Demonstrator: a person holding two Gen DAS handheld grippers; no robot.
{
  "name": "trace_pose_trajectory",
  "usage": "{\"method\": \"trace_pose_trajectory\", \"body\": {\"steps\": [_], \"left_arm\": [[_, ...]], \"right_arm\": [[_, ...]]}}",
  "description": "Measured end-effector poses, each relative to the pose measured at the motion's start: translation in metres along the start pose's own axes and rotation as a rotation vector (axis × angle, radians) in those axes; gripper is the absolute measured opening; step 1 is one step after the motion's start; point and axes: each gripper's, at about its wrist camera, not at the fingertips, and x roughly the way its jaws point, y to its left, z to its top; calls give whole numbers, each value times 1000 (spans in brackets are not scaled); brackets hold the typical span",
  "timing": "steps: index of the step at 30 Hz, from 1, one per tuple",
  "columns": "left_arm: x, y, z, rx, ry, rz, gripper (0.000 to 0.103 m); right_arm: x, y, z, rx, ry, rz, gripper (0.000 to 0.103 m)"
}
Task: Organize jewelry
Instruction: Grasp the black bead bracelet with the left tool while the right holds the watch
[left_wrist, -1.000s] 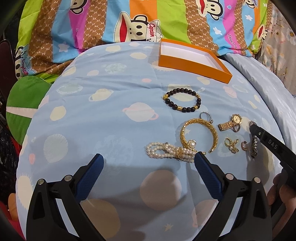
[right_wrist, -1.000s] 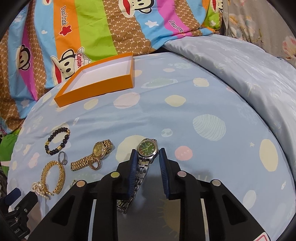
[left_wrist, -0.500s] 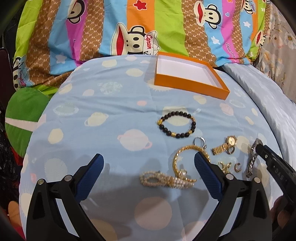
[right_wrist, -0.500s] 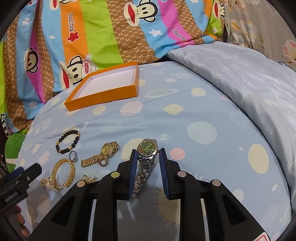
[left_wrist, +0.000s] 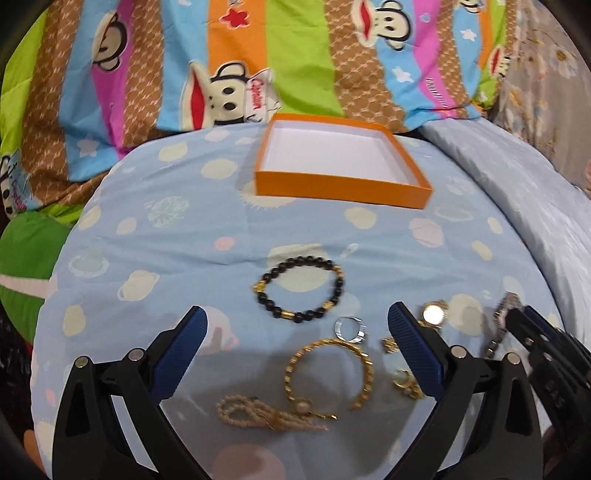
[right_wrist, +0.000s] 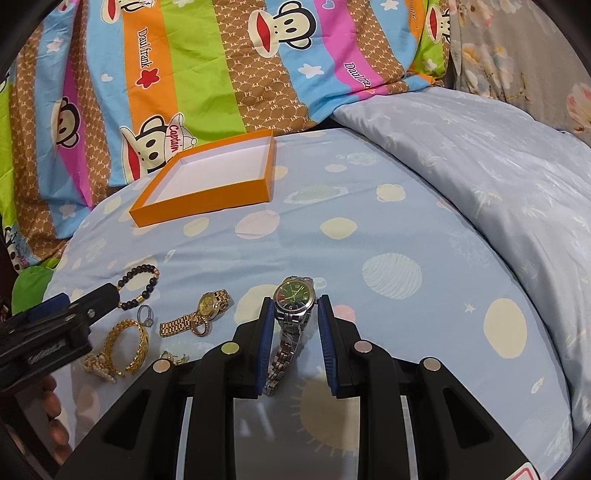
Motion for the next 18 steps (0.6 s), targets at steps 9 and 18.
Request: {"method": "trace_pose_trajectory", "body": {"steps": [9,18], "left_arm": [[41,30,15,-62,53,61,84],[51,21,13,-3,55,56,46]], "right_arm": [[10,5,3,-1,14,24,22],[22,9,7,-8,35,29,16]]}}
